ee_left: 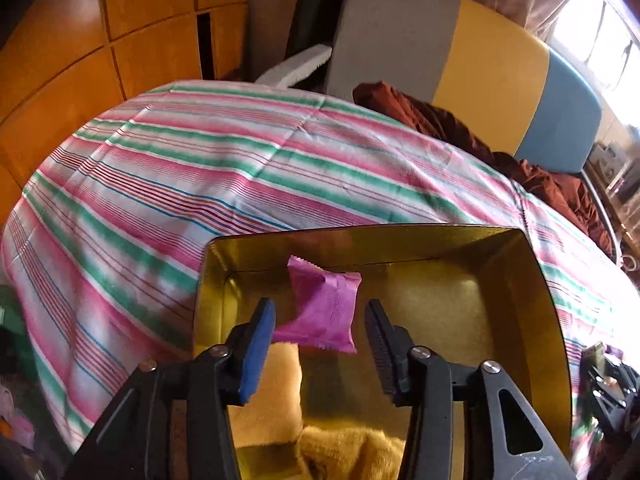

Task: Organize objects
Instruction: 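Drop the purple packet into the gold box while the right gripper carries the green-white box, then lower the green-white box into the gold box and open the right gripper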

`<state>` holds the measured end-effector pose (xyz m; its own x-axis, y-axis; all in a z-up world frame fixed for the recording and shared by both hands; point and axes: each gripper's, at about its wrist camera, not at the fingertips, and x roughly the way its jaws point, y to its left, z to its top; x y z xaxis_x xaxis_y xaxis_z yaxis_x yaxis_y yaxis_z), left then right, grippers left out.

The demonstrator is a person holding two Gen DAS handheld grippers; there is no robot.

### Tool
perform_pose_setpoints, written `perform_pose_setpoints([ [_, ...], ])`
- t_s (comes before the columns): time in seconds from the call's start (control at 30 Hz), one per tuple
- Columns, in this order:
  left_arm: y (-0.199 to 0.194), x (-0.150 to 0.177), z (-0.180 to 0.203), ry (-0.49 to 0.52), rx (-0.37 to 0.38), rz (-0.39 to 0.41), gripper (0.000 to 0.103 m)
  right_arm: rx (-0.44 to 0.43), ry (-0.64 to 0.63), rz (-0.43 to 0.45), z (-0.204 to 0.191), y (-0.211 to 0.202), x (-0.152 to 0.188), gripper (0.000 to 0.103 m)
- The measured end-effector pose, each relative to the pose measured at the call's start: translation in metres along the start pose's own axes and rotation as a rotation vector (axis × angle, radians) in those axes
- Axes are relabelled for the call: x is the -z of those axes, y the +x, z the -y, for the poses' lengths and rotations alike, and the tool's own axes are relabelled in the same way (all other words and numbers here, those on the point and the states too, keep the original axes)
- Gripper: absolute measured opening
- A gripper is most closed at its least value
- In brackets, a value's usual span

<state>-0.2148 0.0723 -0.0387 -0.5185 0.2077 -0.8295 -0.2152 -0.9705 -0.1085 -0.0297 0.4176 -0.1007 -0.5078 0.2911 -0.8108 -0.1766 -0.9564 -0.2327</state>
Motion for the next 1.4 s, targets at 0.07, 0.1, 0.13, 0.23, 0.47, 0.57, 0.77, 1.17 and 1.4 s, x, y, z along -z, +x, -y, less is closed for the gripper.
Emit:
perform_pose_setpoints([
  [0.07,-0.012,0.006,-0.004,-0.005,0.004,0.024,0.049,0.005,-0.001,0.000,0.000,0.000,0.000,0.030],
  [0.1,-0.019,0.010,-0.006,-0.009,0.003,0.037,0.051,0.008,0.001,0.000,-0.001,0.000,-0.001,0.030],
  [0.13,-0.026,0.014,-0.008,-0.011,0.000,0.051,0.053,0.011,0.001,0.000,-0.001,0.000,-0.001,0.030],
  [0.23,-0.049,0.032,-0.011,-0.002,0.008,0.094,0.057,0.019,0.001,-0.016,-0.002,0.000,-0.004,0.030],
  [0.47,-0.086,0.076,-0.019,0.002,0.029,0.148,0.060,-0.125,0.101,0.034,-0.022,-0.035,-0.038,0.030],
  [0.57,-0.093,0.091,-0.019,0.026,0.008,0.155,0.060,-0.208,0.086,0.078,-0.049,-0.062,-0.065,0.030],
  [0.77,-0.113,0.105,-0.031,0.004,0.006,0.197,0.071,-0.389,0.020,0.044,-0.137,-0.075,-0.113,0.030],
  [1.17,-0.131,0.117,-0.062,-0.049,-0.005,0.237,0.079,-0.486,-0.004,-0.112,-0.252,-0.020,-0.149,0.047],
  [1.4,-0.128,0.120,-0.069,-0.069,-0.012,0.228,0.082,-0.505,-0.014,-0.083,-0.255,-0.028,-0.147,0.076],
])
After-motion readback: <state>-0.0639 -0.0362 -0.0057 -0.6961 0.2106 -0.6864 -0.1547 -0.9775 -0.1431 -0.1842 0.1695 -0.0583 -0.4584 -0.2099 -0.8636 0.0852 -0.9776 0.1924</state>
